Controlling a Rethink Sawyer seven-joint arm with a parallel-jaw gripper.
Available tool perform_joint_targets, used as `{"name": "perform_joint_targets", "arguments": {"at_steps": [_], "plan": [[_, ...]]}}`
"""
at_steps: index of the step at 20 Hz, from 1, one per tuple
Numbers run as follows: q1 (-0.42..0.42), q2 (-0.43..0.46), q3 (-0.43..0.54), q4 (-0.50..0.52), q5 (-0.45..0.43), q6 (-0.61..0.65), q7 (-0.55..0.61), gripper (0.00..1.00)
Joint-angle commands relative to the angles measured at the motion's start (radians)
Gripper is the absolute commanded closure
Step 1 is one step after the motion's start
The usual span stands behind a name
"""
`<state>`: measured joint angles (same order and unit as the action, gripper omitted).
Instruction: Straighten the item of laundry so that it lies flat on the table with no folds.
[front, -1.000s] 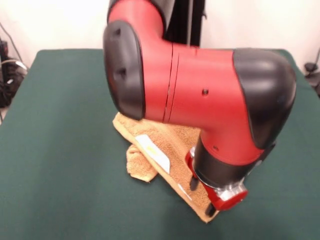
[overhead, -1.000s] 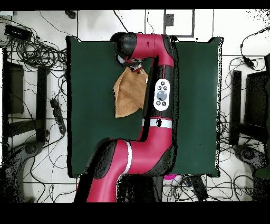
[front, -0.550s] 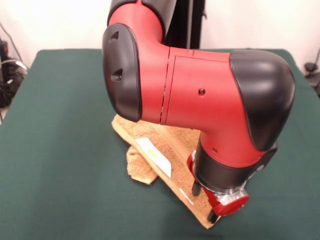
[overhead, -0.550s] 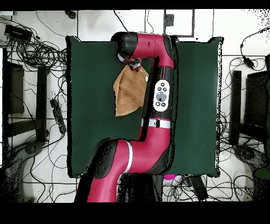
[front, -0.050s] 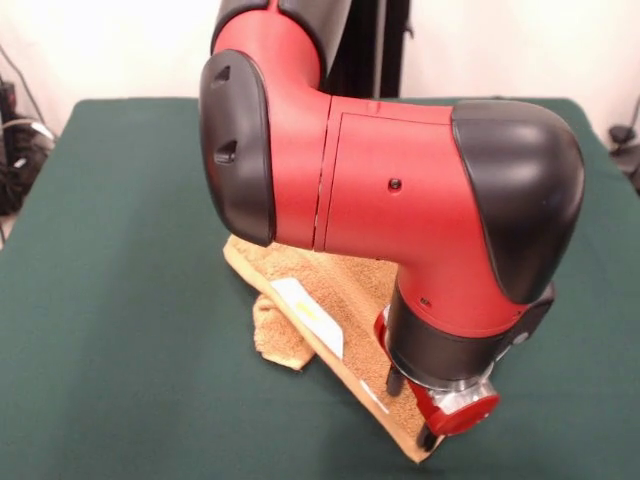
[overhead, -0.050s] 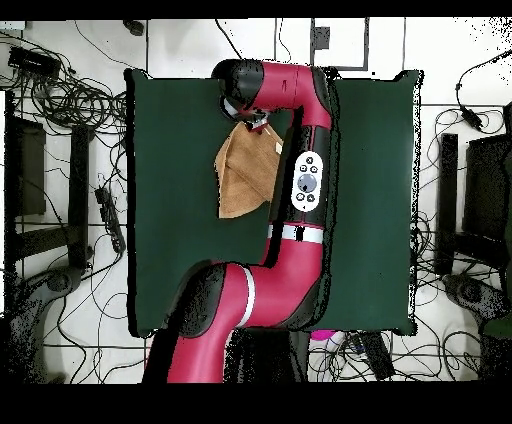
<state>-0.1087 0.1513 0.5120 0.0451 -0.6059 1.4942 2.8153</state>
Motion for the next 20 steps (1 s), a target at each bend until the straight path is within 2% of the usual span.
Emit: {"name": "perform_joint_targets", "arguments": {"at_steps": [1,10,13,15,17,20], "plan": [[0.005,-0.018,0.124,0.131,-0.03,0.022,0.224,0.0],[-0.004,-0.047,0.151,0.111,-0.095,0.04,0.191,0.0],[0.018,-0.102,0.05,0.101,-0.148,0.186,0.145,0.0],[0.03,-0.12,-0.018,0.095,-0.192,0.221,0.108,0.0],[0.023,-0.115,-0.009,0.095,-0.209,0.213,0.095,0.0],[0.008,-0.095,0.055,0.101,-0.204,0.182,0.108,0.0]]}}
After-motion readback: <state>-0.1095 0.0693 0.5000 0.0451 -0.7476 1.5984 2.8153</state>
